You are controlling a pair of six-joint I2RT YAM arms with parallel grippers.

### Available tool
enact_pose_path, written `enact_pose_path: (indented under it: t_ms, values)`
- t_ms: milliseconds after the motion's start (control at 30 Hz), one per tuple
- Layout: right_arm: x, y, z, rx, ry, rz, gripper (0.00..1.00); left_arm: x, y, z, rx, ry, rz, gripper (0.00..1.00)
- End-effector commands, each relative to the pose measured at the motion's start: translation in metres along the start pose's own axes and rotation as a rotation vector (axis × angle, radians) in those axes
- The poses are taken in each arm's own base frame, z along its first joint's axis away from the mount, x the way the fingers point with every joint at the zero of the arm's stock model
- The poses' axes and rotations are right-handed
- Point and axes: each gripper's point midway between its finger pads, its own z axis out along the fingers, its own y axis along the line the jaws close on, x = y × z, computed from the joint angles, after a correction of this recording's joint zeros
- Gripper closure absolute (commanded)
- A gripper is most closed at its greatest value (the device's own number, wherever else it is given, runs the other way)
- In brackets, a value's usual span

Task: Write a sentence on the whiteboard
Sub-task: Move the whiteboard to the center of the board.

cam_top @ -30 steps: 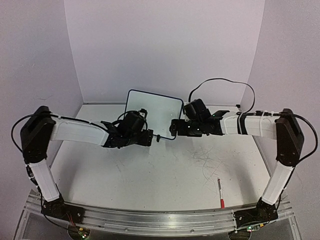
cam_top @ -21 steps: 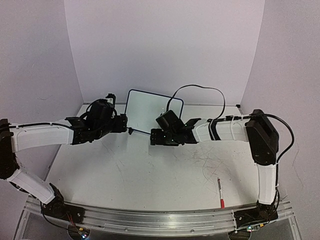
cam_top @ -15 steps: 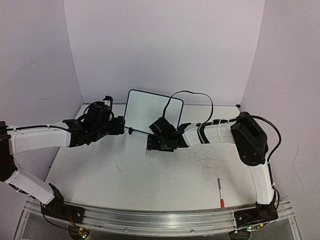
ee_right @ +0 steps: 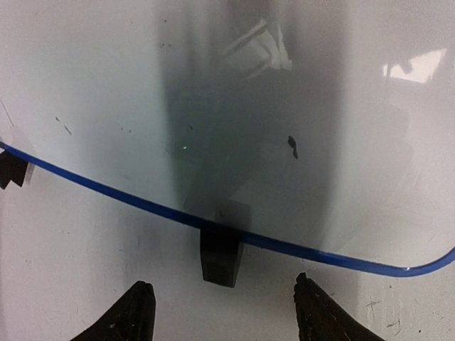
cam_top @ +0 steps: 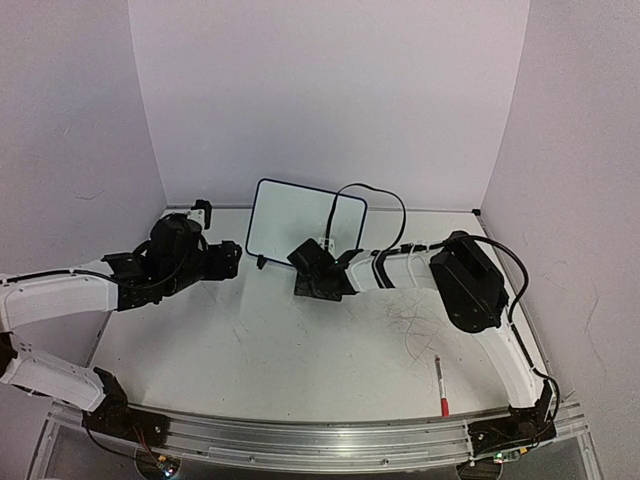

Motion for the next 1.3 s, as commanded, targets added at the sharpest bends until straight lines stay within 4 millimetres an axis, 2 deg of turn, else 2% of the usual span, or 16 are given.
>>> enact_pose_path:
  t_ms: [0, 267, 433, 533, 733, 867, 1267]
  values:
    - [-0.011, 0.000, 0.008, 0.057, -0.052, -0.001, 0.36, -0.014, -0.001, -0.017, 0.042, -0.061, -0.037, 0.22]
    - [-0.019, 0.002, 0.019, 0.096, -0.086, -0.015, 0.49, -0.025, 0.002, -0.033, 0.056, -0.108, -0.035, 0.22]
    - [-0.027, 0.007, 0.018, 0.085, -0.093, -0.028, 0.67, -0.027, 0.002, -0.036, 0.061, -0.115, -0.030, 0.22]
    - [-0.029, 0.008, 0.013, 0.073, -0.083, -0.038, 0.74, -0.026, 0.003, -0.036, 0.058, -0.115, -0.020, 0.22]
    - [-0.019, -0.002, 0.000, 0.069, -0.035, -0.117, 0.86, -0.030, 0.004, -0.036, 0.042, -0.123, 0.000, 0.21]
    - [-0.010, -0.015, -0.008, 0.076, -0.002, -0.181, 0.99, -0.034, 0.003, -0.035, 0.038, -0.127, 0.005, 0.21]
    - [0.033, -0.050, -0.046, -0.077, 0.065, -0.434, 1.00, -0.057, -0.003, -0.042, 0.040, -0.170, -0.029, 0.22]
